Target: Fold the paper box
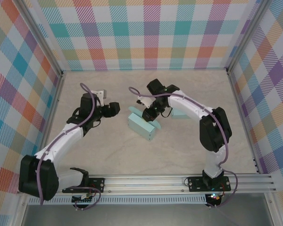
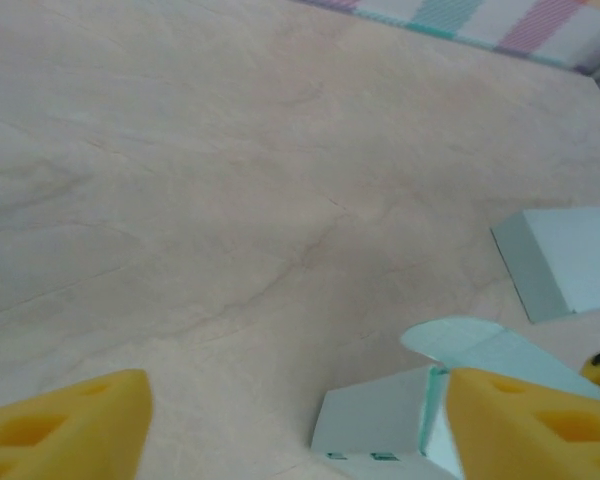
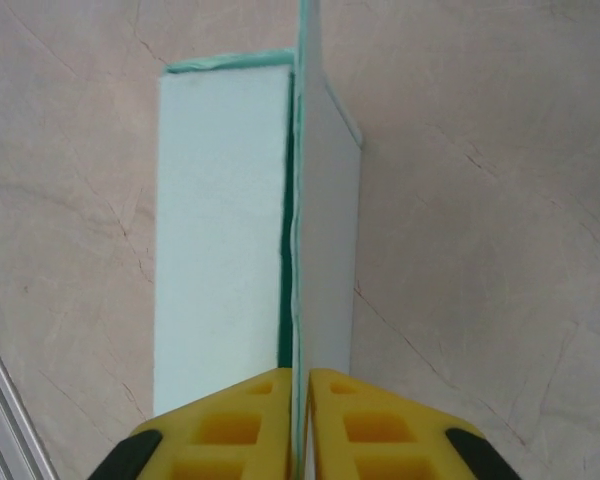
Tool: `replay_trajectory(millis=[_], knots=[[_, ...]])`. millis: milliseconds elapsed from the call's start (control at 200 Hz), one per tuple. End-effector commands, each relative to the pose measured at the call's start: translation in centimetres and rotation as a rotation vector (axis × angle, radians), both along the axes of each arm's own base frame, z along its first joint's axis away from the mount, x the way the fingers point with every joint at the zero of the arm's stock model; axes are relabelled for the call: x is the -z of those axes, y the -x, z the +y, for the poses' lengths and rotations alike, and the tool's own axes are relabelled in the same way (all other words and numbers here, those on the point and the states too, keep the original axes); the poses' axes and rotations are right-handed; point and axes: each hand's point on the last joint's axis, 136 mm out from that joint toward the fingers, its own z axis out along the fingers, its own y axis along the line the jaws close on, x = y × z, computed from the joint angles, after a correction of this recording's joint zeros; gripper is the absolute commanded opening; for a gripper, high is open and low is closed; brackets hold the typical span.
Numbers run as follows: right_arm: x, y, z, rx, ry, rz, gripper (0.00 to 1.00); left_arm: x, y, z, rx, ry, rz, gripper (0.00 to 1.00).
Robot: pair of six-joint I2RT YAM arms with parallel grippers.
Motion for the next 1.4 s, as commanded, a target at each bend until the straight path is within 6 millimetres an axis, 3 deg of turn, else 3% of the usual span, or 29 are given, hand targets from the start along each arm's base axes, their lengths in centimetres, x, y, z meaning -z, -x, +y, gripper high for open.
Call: replay_trajectory(millis=[0,75,305,440,590,1015,1225,1395], knots=[[-0.9,0.8,0.7,-0.053,-0.047,0.050,0.16,-1.1,-0.7,-2.8,0.253,-0.016,-0.100,0.52],[-1.0,0.6,0.8,-0.054,-0.052,0.050,0.18,-0.8,-0.5,-4.0,0.381,-0.047,-0.137,0.48],[-1.4,0.4,1.2,-0.051,-0.069,0.048,0.19,-0.5,0.0,-5.9,0.646,-0.148,-0.213,0.58],[-1.5,0.2,1.4,-0.052,-0.073,0.047,0.19,0.5,0.2,-6.6,0.777,-0.179,-0.157,0.60],[-1.4,0.1,1.4,-0.046,-0.070,0.047,0.19,1.0,0.8,-7.6,0.925,-0.154,-0.120,0.54],[-1.4,-0.1,1.4,-0.036,-0.067,0.043,0.19,2.3,0.7,-8.9,0.999,-0.219,-0.069,0.48],[-1.4,-0.3,1.4,-0.032,-0.067,0.036,0.19,2.7,0.7,-9.3,1.027,-0.230,-0.033,0.39],[-1.3,-0.4,1.4,-0.026,-0.064,0.033,0.19,3.1,0.7,-9.7,1.032,-0.257,-0.018,0.25]])
